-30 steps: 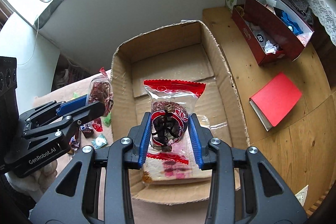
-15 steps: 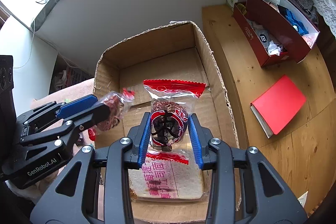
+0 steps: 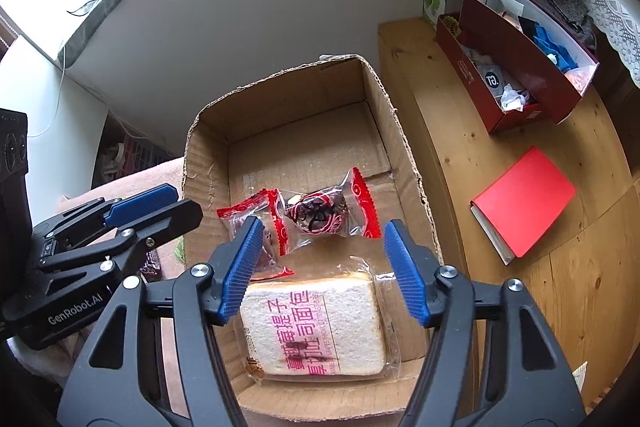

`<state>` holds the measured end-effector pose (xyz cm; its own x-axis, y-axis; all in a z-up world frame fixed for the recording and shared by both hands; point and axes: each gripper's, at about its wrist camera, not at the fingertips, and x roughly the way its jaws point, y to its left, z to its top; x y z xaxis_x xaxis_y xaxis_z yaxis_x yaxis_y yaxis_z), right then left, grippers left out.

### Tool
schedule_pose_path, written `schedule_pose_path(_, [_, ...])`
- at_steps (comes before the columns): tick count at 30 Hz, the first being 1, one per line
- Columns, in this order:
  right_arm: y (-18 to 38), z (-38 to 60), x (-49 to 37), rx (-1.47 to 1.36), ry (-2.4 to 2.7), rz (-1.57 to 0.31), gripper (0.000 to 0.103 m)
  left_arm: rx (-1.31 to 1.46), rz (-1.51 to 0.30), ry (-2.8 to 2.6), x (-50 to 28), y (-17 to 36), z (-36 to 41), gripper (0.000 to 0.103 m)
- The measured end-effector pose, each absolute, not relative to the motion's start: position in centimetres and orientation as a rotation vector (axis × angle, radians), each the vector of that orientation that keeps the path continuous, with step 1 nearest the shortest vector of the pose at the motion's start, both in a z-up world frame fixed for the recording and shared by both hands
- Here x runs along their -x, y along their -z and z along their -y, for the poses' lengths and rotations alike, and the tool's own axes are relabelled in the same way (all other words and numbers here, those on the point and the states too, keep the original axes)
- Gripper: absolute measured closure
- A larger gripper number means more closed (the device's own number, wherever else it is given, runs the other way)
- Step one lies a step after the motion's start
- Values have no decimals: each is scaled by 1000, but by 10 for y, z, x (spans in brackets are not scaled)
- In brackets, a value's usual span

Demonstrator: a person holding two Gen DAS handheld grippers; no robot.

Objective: Organize snacks
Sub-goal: 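Move the right gripper back to the Snickers bars and grasp one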

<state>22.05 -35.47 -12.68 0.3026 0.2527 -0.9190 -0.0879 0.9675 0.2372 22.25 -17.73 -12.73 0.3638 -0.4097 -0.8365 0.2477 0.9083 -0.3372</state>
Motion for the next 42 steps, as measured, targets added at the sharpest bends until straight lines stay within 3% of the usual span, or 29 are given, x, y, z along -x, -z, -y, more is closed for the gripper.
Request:
schedule_pose_path(22, [84, 310, -148, -213, -242, -1217, 37, 191, -1120, 344, -182, 102, 88, 66])
schedule_pose_path(42, [108, 224, -117, -217, -397, -1317, 37, 307, -1219, 193, -122, 147, 1, 66])
